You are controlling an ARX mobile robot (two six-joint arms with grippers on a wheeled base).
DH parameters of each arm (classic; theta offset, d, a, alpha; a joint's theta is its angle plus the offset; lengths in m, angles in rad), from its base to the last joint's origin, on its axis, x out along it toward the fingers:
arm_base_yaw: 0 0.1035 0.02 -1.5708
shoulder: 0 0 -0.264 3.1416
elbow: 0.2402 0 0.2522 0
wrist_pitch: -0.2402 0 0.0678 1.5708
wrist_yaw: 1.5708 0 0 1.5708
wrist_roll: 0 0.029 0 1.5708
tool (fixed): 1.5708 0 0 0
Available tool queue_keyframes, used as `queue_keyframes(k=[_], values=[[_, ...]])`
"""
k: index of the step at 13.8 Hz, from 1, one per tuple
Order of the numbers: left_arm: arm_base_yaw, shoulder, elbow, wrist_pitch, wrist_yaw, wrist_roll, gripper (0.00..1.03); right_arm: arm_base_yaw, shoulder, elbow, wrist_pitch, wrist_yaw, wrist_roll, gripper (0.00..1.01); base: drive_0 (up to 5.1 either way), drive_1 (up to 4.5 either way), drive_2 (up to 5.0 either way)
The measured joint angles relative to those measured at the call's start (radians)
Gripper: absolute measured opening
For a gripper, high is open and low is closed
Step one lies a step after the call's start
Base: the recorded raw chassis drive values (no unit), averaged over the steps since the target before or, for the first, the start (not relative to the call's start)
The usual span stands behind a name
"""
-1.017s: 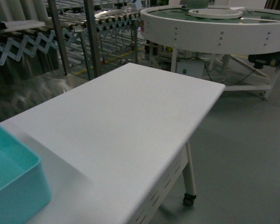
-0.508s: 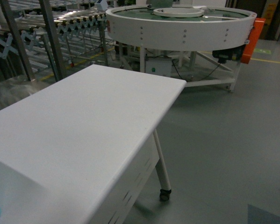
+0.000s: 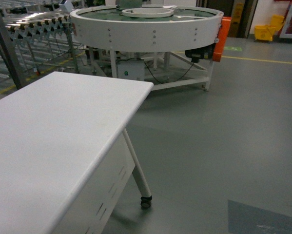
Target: Pick red block from blue box to shelf
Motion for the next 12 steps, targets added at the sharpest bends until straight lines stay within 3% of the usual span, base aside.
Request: queue_keyframes(k=[12], values=[[0.0,0.0,0.0,0.0,0.0,0.0,0.98,0.0,0.0,0.0,0.0,0.0,0.0,0.28,2.0,-6.47,-0.9]])
